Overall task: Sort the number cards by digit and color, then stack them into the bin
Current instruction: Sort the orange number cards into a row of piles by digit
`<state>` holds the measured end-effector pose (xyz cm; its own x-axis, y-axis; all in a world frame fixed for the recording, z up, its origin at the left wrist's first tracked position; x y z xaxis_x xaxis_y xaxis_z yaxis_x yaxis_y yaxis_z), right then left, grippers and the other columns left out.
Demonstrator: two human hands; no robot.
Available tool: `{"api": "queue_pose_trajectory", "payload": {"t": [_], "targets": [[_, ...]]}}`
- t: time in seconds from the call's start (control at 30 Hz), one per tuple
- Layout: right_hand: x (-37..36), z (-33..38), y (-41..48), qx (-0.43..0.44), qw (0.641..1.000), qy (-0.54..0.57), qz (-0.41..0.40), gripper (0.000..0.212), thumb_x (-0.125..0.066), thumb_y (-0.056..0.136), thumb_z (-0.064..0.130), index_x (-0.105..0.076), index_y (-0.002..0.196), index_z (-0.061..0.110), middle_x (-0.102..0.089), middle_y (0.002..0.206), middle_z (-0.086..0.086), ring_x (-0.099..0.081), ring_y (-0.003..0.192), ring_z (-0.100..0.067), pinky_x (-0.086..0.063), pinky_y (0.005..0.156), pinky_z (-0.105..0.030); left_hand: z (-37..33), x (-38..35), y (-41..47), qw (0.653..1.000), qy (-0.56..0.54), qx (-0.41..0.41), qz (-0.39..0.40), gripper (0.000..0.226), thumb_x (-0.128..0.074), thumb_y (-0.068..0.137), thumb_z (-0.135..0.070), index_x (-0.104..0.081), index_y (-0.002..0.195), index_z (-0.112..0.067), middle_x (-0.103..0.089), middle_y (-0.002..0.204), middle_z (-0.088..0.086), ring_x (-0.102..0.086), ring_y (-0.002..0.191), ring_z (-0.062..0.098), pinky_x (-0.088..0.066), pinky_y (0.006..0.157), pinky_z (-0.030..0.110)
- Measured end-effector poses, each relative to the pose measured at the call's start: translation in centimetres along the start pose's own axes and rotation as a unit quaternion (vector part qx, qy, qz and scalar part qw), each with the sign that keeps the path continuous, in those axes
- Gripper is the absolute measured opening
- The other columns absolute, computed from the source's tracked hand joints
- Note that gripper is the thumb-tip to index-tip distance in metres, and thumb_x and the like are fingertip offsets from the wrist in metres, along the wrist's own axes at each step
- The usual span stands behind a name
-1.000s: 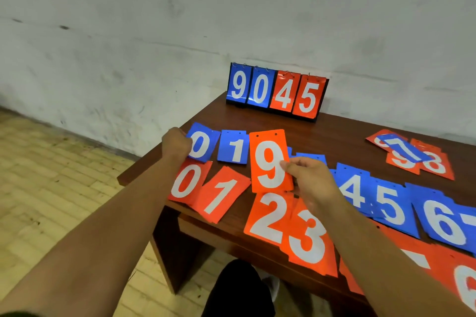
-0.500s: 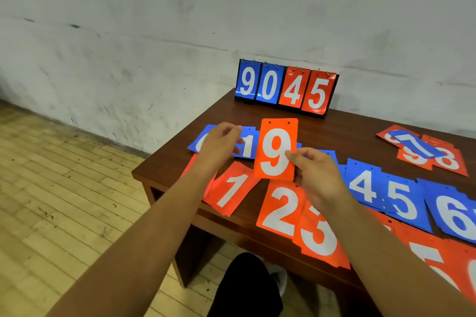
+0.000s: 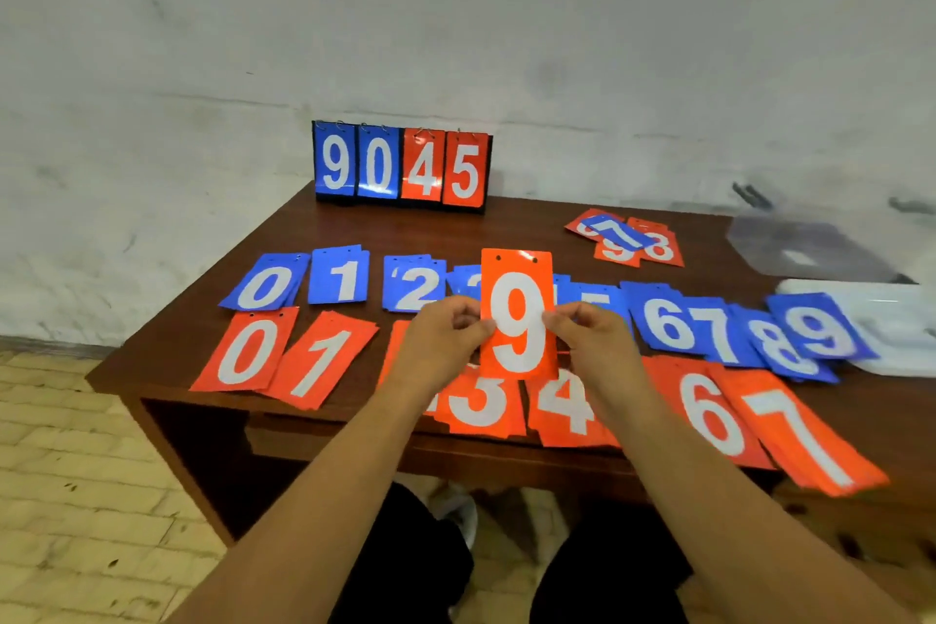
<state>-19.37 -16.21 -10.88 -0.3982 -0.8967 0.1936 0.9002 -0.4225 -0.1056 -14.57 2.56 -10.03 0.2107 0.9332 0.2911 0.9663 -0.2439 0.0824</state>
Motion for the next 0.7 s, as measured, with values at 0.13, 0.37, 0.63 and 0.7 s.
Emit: {"api": "queue_pose_trajectory", "payload": {"t": [0.13,0.37,0.63,0.7], "targets": [[7.1,-2.4,-0.4,-0.027,0.997,0.0,-0.069,0.009,-0.062,0.094,0.024,-0.069,0.095,0.019,-0.07,0.1,0.001,-0.066,0.095,-0.018,-0.057,0.083,-0.039,-2.3,-6.8,-0.2,0.997,0.034,-0.035,0.065,0.004,-0.066,0.092,-0.021,-0.067,0.095,-0.018,-0.074,0.086,-0.001,-0.07,0.069,0.017,-0.06,0.069,0.036],[20.4,-4.5,-1.6,-0.05,0.982,-0.029,-0.183,0.011,-0.059,0.096,0.025,-0.067,0.101,0.018,-0.066,0.105,0.0,-0.063,0.096,-0.018,-0.056,0.079,-0.037,-6.6,-18.6,-1.6,0.979,0.11,-0.12,0.121,0.015,-0.066,0.09,-0.026,-0.06,0.103,-0.02,-0.062,0.097,-0.005,-0.059,0.089,0.008,-0.048,0.072,0.019],[31.1,-7.8,-3.3,-0.076,0.951,-0.11,-0.278,0.013,-0.058,0.096,0.028,-0.061,0.104,0.018,-0.064,0.12,-0.008,-0.061,0.104,-0.022,-0.053,0.089,-0.042,-8.0,-30.1,-4.3,0.89,0.332,-0.257,0.179,0.035,-0.056,0.093,-0.04,-0.059,0.124,-0.023,-0.054,0.125,0.0,-0.048,0.122,0.018,-0.037,0.104,0.036],[33.0,-8.3,-3.1,-0.067,0.946,-0.13,-0.291,0.015,-0.058,0.097,0.027,-0.062,0.105,0.016,-0.065,0.119,-0.008,-0.059,0.095,-0.018,-0.052,0.082,-0.036,-7.9,-32.2,-5.0,0.864,0.364,-0.277,0.21,0.046,-0.053,0.094,-0.047,-0.051,0.135,-0.027,-0.048,0.137,0.001,-0.042,0.131,0.021,-0.031,0.11,0.041]]}}
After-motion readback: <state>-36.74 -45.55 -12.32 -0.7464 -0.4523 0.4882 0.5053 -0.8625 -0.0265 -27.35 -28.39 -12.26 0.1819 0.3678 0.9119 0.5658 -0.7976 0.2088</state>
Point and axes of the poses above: each hand's wrist, its own y-axis towards the middle knuckle, its own x-axis out of the back of the hand, z = x × y, the point moved 10 cm from there along y, towards the middle knuckle
